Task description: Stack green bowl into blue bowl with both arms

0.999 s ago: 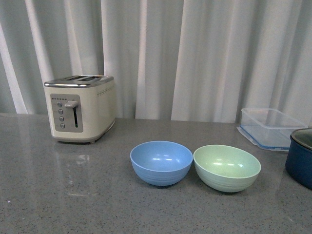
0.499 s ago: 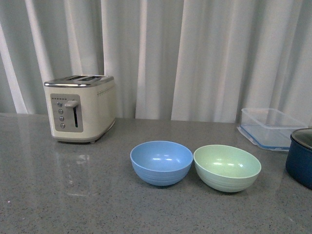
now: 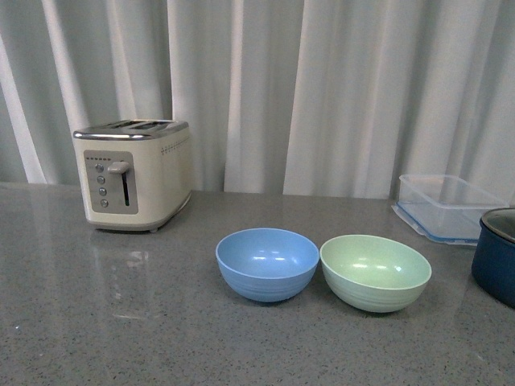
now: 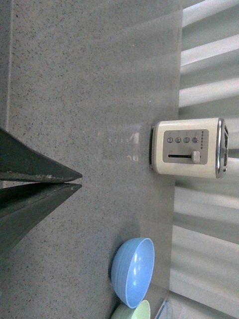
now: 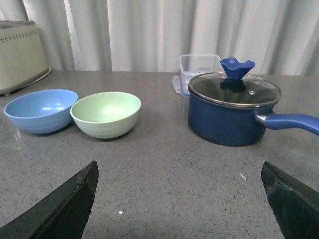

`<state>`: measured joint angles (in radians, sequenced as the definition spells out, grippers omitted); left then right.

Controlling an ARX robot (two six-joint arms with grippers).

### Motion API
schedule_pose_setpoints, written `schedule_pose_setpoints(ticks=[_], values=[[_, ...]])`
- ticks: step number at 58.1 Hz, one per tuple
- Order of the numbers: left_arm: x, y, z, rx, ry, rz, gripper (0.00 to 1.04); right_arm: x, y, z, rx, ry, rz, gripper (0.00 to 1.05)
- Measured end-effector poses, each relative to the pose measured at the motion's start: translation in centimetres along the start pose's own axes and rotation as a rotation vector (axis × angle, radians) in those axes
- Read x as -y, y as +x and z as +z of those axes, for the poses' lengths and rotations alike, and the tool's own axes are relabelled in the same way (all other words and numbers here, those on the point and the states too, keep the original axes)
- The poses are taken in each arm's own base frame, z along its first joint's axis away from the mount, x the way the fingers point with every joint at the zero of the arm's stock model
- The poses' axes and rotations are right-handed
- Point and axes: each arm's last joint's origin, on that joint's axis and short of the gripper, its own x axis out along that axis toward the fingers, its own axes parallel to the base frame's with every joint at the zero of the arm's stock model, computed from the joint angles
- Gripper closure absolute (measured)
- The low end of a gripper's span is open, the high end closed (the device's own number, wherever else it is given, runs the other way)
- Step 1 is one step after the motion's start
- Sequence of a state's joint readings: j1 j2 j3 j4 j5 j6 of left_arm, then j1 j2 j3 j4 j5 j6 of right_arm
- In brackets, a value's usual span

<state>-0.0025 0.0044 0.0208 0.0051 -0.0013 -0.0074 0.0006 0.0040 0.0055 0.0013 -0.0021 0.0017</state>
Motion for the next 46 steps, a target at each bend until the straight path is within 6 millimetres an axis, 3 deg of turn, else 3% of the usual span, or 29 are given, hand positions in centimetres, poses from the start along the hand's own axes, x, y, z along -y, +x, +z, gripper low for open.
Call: schedule_pose_setpoints(ticks=[7, 26, 38, 46], values=[[0.00, 0.00, -0.04, -0.004, 0.000, 0.001, 0.99, 0.00, 0.00, 0.00, 0.000, 0.000, 0.000, 0.10], [0.00, -0.01, -0.04, -0.004, 0.000, 0.001, 0.38, 0.00, 0.00, 0.00, 0.000, 0.000, 0.000, 0.10], [0.00, -0.01, -0.04, -0.004, 0.000, 0.001, 0.05, 0.00, 0.00, 0.00, 0.000, 0.000, 0.000, 0.10], [0.00, -0.01, -0.04, -0.004, 0.002, -0.002, 0.07, -0.32, 0.73, 0.98, 0.002, -0.104, 0.254, 0.10]])
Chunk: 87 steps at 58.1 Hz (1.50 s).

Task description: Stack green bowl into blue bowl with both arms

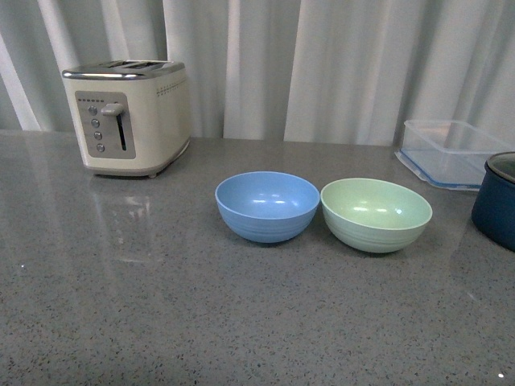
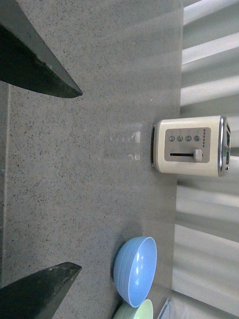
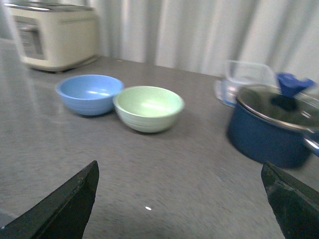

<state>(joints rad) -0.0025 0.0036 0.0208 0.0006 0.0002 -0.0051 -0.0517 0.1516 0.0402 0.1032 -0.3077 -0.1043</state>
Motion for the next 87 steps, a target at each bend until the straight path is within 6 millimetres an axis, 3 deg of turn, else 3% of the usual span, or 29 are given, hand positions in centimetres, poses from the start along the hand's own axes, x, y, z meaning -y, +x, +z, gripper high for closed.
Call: schedule_pose_setpoints(ticks=[11, 19, 31, 42, 60, 75, 87], values=[[0.0, 0.0, 0.0, 0.000, 0.000, 0.001, 0.07, 0.7, 4.3, 5.6, 0.004, -0.007, 0.054, 0.10], [0.0, 0.0, 0.0, 0.000, 0.000, 0.000, 0.07, 1.8, 10.3, 8.0, -0.191, 0.079, 0.020, 0.10], [0.0, 0.0, 0.0, 0.001, 0.000, 0.001, 0.07, 3.1, 19.0, 8.0, -0.464, 0.174, -0.071, 0.10], [0.0, 0.0, 0.0, 0.001, 0.000, 0.001, 0.07, 3.4, 24.7, 6.3, -0.596, 0.231, -0.169, 0.10], [0.0, 0.0, 0.0, 0.000, 0.000, 0.001, 0.07, 3.6, 29.7, 2.6, -0.697, 0.249, -0.292, 0.10], [0.0, 0.0, 0.0, 0.001, 0.000, 0.001, 0.07, 3.9, 31.9, 0.7, -0.756, 0.258, -0.338, 0.11], [0.0, 0.0, 0.0, 0.001, 0.000, 0.001, 0.07, 4.0, 32.8, -0.3, -0.792, 0.260, -0.347, 0.38]])
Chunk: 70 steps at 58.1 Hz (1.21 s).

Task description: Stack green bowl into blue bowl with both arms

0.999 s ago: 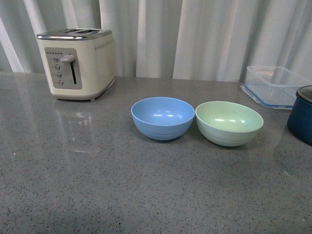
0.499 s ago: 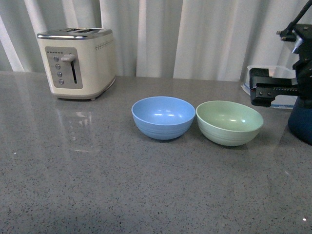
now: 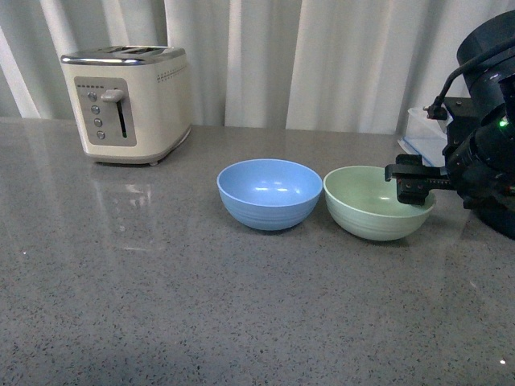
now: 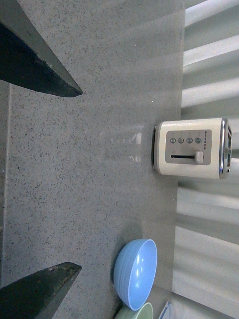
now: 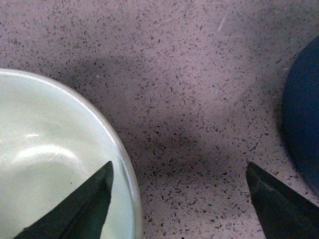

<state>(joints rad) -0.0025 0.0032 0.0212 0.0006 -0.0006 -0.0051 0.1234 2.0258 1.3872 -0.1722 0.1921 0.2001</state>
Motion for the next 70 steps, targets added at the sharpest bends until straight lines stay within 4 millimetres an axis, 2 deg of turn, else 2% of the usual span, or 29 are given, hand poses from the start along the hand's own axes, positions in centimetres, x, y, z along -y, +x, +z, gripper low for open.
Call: schedule_pose_setpoints(ticks=[20, 26, 29, 43, 50, 54, 59, 66, 70], values=[[0.0, 0.0, 0.0, 0.000, 0.000, 0.000, 0.07, -0.3, 0.3, 0.0, -0.008, 0.007, 0.011, 0.87], [0.0, 0.0, 0.0, 0.000, 0.000, 0.000, 0.07, -0.3, -0.5, 0.5, 0.015, 0.023, 0.044, 1.00], [0.0, 0.0, 0.0, 0.000, 0.000, 0.000, 0.07, -0.2, -1.2, 0.8, 0.035, 0.022, 0.045, 1.03], [0.0, 0.0, 0.0, 0.000, 0.000, 0.000, 0.07, -1.2, -5.6, 2.6, 0.161, 0.012, 0.099, 1.03], [0.0, 0.0, 0.0, 0.000, 0.000, 0.000, 0.07, -3.4, -9.1, 4.0, 0.294, 0.013, 0.220, 1.03], [0.0, 0.0, 0.0, 0.000, 0.000, 0.000, 0.07, -4.8, -10.0, 4.0, 0.326, 0.005, 0.270, 1.03], [0.0, 0.0, 0.0, 0.000, 0.000, 0.000, 0.07, -6.8, -10.2, 3.4, 0.330, -0.019, 0.311, 1.03], [0.0, 0.0, 0.0, 0.000, 0.000, 0.000, 0.07, -9.6, -8.7, 2.1, 0.291, -0.049, 0.346, 1.03], [0.0, 0.0, 0.0, 0.000, 0.000, 0.000, 0.07, -10.4, -7.9, 1.7, 0.273, -0.056, 0.351, 1.03]])
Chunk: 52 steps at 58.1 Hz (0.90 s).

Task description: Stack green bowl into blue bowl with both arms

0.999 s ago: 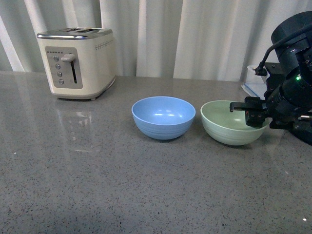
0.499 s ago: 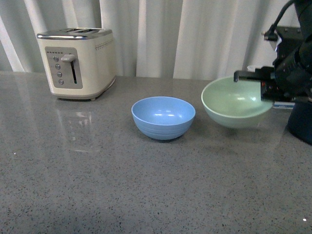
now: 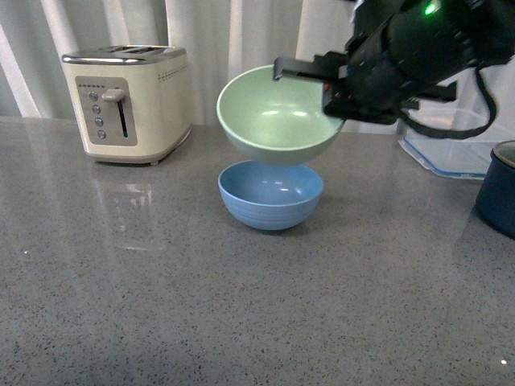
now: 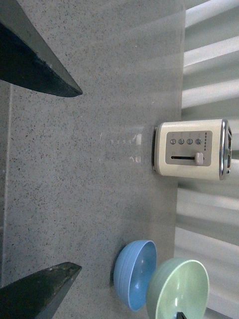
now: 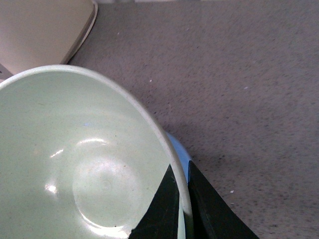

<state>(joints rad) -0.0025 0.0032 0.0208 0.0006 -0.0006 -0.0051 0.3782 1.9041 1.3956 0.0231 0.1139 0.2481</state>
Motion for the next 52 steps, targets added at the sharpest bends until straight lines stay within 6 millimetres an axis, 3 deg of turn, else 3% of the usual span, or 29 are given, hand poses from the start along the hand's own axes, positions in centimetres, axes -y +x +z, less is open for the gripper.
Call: schedule_pose_setpoints(ticks=[9, 27, 32, 39, 45, 52], values=[[0.0, 0.0, 0.0, 0.000, 0.000, 0.000, 0.07, -0.9, 2.4, -1.1, -0.036, -0.016, -0.027, 1.03], [0.0, 0.0, 0.0, 0.000, 0.000, 0.000, 0.07, -0.8, 4.5, -2.0, -0.059, -0.025, -0.065, 1.03], [0.0, 0.0, 0.0, 0.000, 0.000, 0.000, 0.07, -0.8, 4.5, -2.0, -0.064, -0.024, -0.039, 0.92], [0.0, 0.0, 0.0, 0.000, 0.000, 0.000, 0.07, -0.8, 3.4, -1.7, -0.043, -0.019, -0.003, 0.71], [0.0, 0.0, 0.0, 0.000, 0.000, 0.000, 0.07, -0.8, 1.2, -0.8, 0.010, -0.014, 0.038, 0.55], [0.0, 0.0, 0.0, 0.000, 0.000, 0.001, 0.07, -0.4, -5.2, 1.5, 0.243, 0.009, 0.151, 0.29]])
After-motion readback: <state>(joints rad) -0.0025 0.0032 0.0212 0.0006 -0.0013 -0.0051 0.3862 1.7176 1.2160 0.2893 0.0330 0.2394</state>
